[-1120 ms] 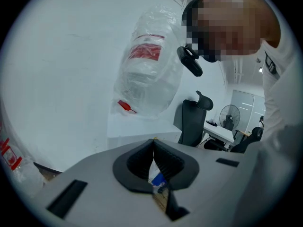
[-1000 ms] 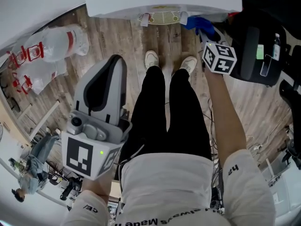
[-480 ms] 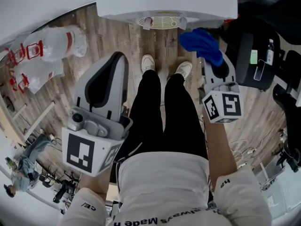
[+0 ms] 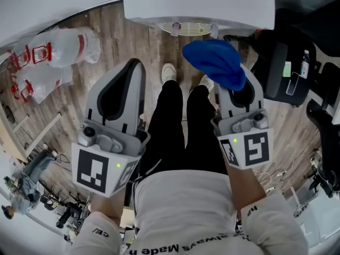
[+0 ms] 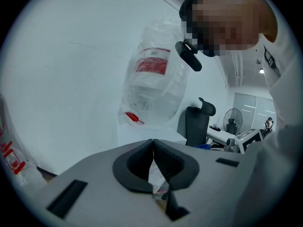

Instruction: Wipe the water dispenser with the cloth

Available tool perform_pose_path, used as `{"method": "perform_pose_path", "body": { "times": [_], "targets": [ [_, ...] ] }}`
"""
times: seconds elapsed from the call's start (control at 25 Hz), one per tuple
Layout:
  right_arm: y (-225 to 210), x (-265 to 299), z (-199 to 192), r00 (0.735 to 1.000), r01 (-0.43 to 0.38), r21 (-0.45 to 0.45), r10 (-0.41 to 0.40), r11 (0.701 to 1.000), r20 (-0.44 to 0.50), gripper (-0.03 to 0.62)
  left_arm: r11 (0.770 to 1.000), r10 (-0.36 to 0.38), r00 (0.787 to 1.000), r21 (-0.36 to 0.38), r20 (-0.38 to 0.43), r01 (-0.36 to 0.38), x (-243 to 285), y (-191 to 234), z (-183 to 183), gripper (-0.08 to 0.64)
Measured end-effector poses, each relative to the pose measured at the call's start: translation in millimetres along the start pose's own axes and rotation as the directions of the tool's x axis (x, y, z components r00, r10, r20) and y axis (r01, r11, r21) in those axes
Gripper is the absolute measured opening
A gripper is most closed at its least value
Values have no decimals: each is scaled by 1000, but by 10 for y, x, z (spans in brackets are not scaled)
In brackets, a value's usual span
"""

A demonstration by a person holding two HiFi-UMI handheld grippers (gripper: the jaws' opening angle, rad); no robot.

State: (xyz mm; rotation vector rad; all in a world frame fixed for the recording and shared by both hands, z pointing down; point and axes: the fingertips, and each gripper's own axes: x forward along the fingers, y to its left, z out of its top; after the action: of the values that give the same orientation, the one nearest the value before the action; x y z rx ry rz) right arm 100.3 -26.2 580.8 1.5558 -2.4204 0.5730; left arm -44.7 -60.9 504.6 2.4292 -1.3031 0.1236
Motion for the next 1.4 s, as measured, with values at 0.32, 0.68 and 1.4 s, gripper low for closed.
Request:
{"method": "perform_pose_path", "body": {
  "times": [0.32, 0.68, 1.4],
  "targets": [
    [557, 330, 132, 994, -107, -1, 107, 994, 9, 94, 1000, 21, 1000, 3, 20, -21, -63, 158, 73, 20],
    [914, 800, 294, 988, -143, -47, 146, 989, 60, 94, 999, 53, 999, -1, 10, -53, -201, 362, 17, 20],
    [1057, 1513, 111, 994, -103, -70, 104, 992, 16, 92, 996, 90, 996, -22, 5, -90, -308, 639, -21, 20]
  ]
}}
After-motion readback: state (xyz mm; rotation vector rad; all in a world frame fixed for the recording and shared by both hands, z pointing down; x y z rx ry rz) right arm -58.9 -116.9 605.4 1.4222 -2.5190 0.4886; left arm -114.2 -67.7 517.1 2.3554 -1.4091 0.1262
